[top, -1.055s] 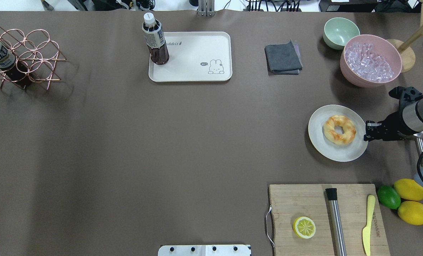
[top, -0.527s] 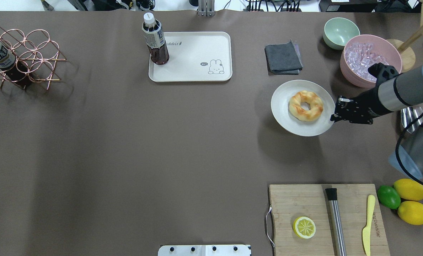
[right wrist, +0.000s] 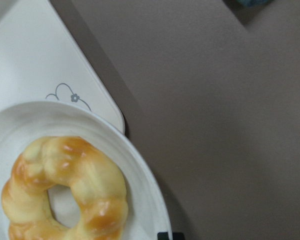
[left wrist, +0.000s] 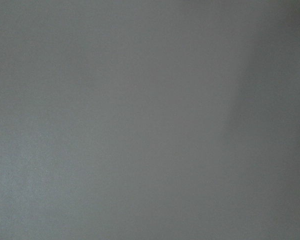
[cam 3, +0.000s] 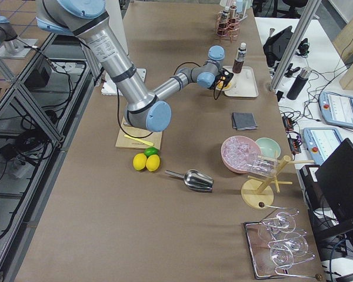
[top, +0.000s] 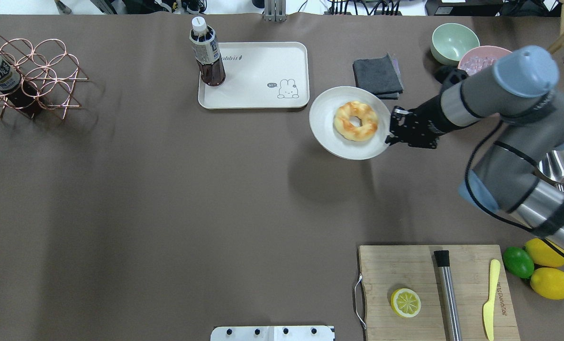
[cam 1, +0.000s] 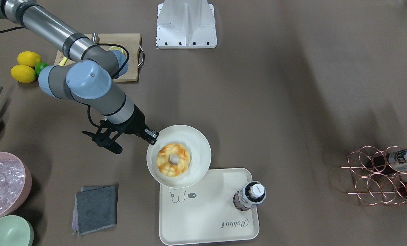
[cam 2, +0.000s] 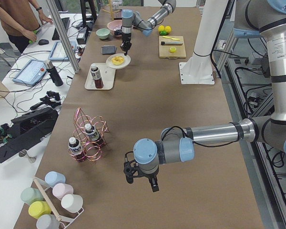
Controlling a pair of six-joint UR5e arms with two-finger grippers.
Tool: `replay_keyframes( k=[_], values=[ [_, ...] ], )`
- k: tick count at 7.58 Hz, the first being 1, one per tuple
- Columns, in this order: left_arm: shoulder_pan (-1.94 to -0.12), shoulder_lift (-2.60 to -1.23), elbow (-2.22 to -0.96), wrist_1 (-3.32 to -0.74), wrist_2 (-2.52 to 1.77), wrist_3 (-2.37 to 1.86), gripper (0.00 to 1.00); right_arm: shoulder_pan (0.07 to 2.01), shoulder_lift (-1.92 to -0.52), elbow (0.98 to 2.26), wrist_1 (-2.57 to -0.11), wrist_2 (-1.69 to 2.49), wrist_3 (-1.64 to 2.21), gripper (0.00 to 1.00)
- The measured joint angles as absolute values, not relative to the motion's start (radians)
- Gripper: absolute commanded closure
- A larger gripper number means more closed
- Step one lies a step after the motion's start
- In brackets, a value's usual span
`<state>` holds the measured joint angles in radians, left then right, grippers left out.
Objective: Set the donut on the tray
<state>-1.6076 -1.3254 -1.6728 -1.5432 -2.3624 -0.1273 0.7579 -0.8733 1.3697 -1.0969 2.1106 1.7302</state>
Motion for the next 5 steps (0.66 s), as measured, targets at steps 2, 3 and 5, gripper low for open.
replay_keyframes(
  k=[2, 3, 5],
  values=[
    [-1.608, -1.325, -1.674, -1.543, -2.362, -0.127, 0.02, 0.741, -0.748, 1.220, -1.129, 2.040, 1.747, 1.00],
    [-1.608, -1.325, -1.675, -1.543, -2.362, -0.127, 0.02, 0.746, -0.712, 1.169, -1.132, 2.018, 1.754, 1.00],
    [-1.608, -1.325, -1.677, -1.544, -2.361, -0.127, 0.02, 0.765, -0.637, 1.060, -1.132, 2.004, 1.760, 1.00]
  ],
)
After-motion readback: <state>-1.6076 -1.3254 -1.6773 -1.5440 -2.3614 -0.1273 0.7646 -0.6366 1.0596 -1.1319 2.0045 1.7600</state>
